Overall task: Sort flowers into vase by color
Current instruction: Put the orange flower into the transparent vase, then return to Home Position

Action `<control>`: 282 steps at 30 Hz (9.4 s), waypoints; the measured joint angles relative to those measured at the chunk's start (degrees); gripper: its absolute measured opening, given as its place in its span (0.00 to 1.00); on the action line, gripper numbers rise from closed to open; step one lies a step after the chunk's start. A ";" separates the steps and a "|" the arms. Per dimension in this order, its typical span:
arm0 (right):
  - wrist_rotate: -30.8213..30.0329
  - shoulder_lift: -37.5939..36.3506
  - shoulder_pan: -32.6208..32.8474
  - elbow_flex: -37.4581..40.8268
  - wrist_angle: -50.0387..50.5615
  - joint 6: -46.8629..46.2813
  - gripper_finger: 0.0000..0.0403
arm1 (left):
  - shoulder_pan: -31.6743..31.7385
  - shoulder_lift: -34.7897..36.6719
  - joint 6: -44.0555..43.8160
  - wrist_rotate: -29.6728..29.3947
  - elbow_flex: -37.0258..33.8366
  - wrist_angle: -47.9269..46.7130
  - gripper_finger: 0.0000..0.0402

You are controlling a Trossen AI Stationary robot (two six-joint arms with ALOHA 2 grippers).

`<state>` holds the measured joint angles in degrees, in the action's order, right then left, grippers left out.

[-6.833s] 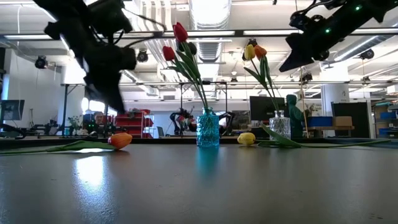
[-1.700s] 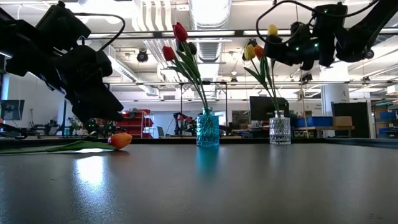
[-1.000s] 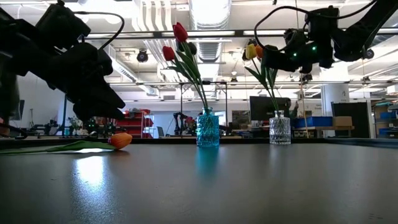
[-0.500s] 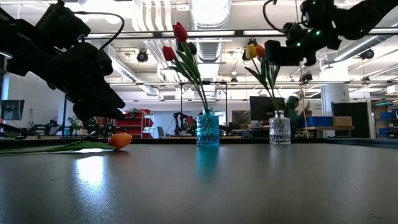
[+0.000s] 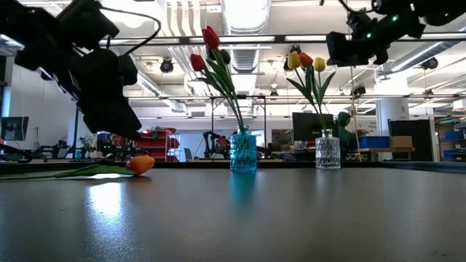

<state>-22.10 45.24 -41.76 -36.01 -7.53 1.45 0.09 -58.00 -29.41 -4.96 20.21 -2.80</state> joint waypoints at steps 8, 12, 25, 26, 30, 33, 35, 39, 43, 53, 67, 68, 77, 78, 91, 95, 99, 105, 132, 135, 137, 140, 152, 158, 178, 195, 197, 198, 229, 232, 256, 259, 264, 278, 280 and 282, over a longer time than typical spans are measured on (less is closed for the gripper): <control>0.01 -5.58 4.11 0.00 6.65 0.02 0.51 | -0.06 -0.47 -6.24 2.49 9.66 -29.85 0.47; -0.01 -6.67 6.41 0.00 7.76 0.11 0.52 | -0.06 -2.02 -8.30 4.62 9.61 -33.11 0.47; -0.45 -6.96 8.55 0.00 7.72 2.27 0.52 | -0.06 -11.02 -12.20 2.92 6.44 -29.14 0.40; -0.43 -6.96 8.55 0.00 7.72 2.30 0.52 | -0.06 -11.36 -12.08 3.05 6.52 -28.89 0.38; -0.42 -6.96 8.67 0.00 7.72 2.35 0.51 | -0.06 -12.08 -11.69 3.25 6.55 -28.69 0.22; -0.39 -7.00 9.45 0.00 7.72 3.14 0.51 | -0.49 -11.11 -10.83 3.86 6.78 -28.30 0.06; -0.38 -7.08 10.16 0.00 7.74 3.75 0.51 | -0.78 -9.33 -10.45 4.75 7.43 -28.43 0.03; -0.34 -7.73 12.03 0.00 8.01 5.02 0.52 | -1.17 -4.16 -9.82 4.50 8.93 -28.34 0.04; 1.73 -8.90 14.50 0.00 9.66 4.90 0.51 | -1.22 2.17 -7.44 2.49 9.99 -24.06 0.01; 19.06 -5.04 23.19 1.05 10.92 -1.27 0.48 | -0.95 5.41 13.63 0.57 7.34 18.83 0.01; 19.16 19.26 39.00 0.42 -18.88 -6.08 0.43 | 0.16 -15.01 28.83 0.43 16.39 40.75 0.01; 19.16 20.83 39.54 -0.05 -20.15 -6.07 0.42 | 0.16 -16.40 29.55 0.52 17.79 40.76 0.01; 19.20 29.99 40.75 -6.75 -23.06 -5.83 0.39 | 0.33 -26.67 32.20 4.50 27.66 40.82 0.00; 19.19 30.15 40.77 -7.05 -23.04 -5.76 0.39 | 0.36 -27.30 32.23 4.83 28.14 40.78 0.00; 18.99 28.76 40.77 -7.13 -22.81 -3.25 0.05 | 0.92 -27.89 31.87 1.08 28.52 40.64 0.05; 18.84 28.84 40.73 -7.08 -22.28 -3.02 0.04 | 1.01 -27.53 32.07 -0.60 28.52 38.68 0.14; 18.86 27.38 40.73 -7.06 -21.10 -2.18 0.04 | 1.03 -26.86 32.11 0.43 28.50 38.29 0.26; 13.49 22.55 40.67 -7.48 -16.93 0.85 0.03 | 0.97 -25.31 31.93 1.48 25.91 37.38 0.42; -17.19 0.10 19.76 -3.78 1.35 14.47 0.03 | 1.03 -10.44 25.28 -6.55 2.16 50.94 0.52; -12.72 1.69 15.94 -3.78 0.82 12.57 0.03 | 1.03 -9.79 25.25 -6.57 2.01 50.86 0.52; -12.35 3.09 14.11 -3.78 0.11 12.61 0.03 | 1.03 -9.41 25.24 -6.60 1.70 50.58 0.52; -11.46 5.21 12.03 -3.79 -1.31 13.04 0.03 | 1.03 -9.25 25.25 -6.58 1.53 50.46 0.52; -8.91 10.43 8.21 -3.78 -4.79 11.99 0.03 | 1.03 -8.22 25.25 -6.63 1.44 50.24 0.52; -11.37 10.89 7.94 -3.80 -4.04 9.67 0.05 | 1.03 -8.17 25.24 -6.66 1.42 49.81 0.52; -14.10 11.56 5.61 -3.82 1.60 5.90 0.35 | 1.03 -8.07 24.37 -6.66 1.40 49.34 0.52; -13.69 12.05 4.20 -3.79 2.64 5.10 0.04 | 1.03 -8.07 24.35 -6.66 1.40 48.41 0.52; -13.64 12.77 4.22 -3.76 2.75 4.92 0.04 | 1.03 -8.09 24.35 -6.66 1.40 48.44 0.52; -13.44 13.20 4.22 -3.76 2.75 4.49 0.04 | 1.01 -8.07 24.35 -6.66 1.40 48.42 0.52; -11.87 12.54 2.87 -8.01 11.55 1.60 0.54 | 1.01 -8.09 23.83 -6.61 1.40 48.34 0.52; -11.79 10.87 2.87 -9.45 15.71 1.62 0.56 | 1.02 -8.07 23.90 -6.61 1.40 48.34 0.52; 9.43 -8.01 6.40 -3.96 31.93 0.27 0.33 | 1.44 -8.00 25.94 -6.03 -2.82 50.15 0.23; 14.94 -9.84 7.48 0.97 25.12 0.83 0.19 | 1.79 -8.00 25.91 -5.92 -4.16 52.42 0.12; 21.26 -10.65 10.11 8.55 13.45 3.33 0.04 | 2.25 -8.00 25.88 -4.95 -6.19 53.78 0.01; 28.48 -9.95 17.01 23.58 -5.42 3.90 0.02 | 2.85 -5.22 26.70 -3.12 -10.17 53.89 0.00; 28.56 -10.00 17.01 24.78 -6.25 3.33 0.02 | 3.05 -3.38 26.12 -3.07 -11.80 54.16 0.00; 28.56 -10.00 17.01 25.59 -6.41 3.13 0.02 | 3.22 -1.35 25.90 -3.08 -13.45 54.26 0.00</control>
<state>6.47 35.24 -24.75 -10.42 -13.94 4.59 3.31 -59.35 -3.51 -8.03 6.76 51.46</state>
